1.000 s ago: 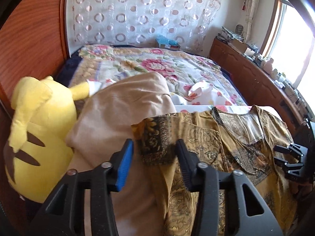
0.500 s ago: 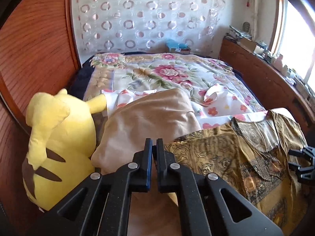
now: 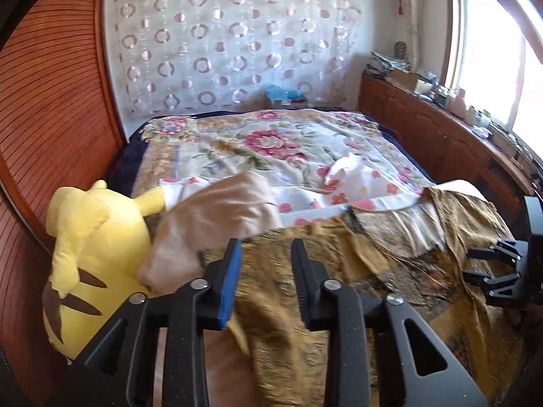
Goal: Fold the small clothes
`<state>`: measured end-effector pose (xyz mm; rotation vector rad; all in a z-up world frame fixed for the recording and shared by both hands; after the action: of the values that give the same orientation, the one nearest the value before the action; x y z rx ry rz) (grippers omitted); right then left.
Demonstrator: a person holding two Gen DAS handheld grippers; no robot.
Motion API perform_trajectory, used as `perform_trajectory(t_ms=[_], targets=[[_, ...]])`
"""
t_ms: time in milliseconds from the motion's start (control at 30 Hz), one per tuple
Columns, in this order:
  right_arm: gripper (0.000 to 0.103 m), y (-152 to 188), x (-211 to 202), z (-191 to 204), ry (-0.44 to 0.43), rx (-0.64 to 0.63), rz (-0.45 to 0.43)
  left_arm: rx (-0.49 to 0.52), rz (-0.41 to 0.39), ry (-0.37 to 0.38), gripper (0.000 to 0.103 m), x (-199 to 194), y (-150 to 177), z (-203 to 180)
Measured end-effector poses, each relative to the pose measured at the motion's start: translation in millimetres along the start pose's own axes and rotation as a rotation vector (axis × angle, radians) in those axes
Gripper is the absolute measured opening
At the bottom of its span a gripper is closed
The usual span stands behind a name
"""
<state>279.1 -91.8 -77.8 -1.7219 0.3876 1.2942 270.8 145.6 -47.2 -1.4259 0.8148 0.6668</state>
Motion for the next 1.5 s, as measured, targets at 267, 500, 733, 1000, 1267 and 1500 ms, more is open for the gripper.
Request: perform_trajectory(t_ms=[267,500,733,1000,1267,1500], targets=[[0.053,-0.2,0.0,0.1,0.000,-0.001,0.000,0.072,0.126,0.052,0.041,41.0,32.7,-51.9],[0.053,-0.2,0.2,-0.3,-0.002,-0.001,0.000,0.115,0.176,0.052,0.057,58.0,47.4,-75.7],[0.054,7.0,-19.2,-15.3,-0.023,0.028,-0.049,0.139,0.178,0.044,0.077,66.9,55.6,-82.8],[0.054,37.9,-83.3,-60.6,0.031,0.119,-0.127,0.144,0.186,0.059,0.083,68.5,53.9,-85.6],[0.054,105.7,-91.3,-128.0,0.216,0.284,-0.051,0.145,0.186,0.058,0.083,69.0,54.0,-85.1],[0.054,169.0,-80.9,-161.3,0.230,0.439,0.046,0.144,0.187,0.059,0.083,68.6,54.0,-84.4]])
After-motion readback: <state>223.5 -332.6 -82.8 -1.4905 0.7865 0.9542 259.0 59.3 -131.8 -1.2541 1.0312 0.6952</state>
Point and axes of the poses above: each gripper's, at about its wrist camera, not at the fingertips, and x roughly the way its jaws point, z to its left, y to its underside, the point moved 3 cm from there along x, roughly the way its jaws point, and after that the axes turned 13 degrees about z, right-handed, at the moved point
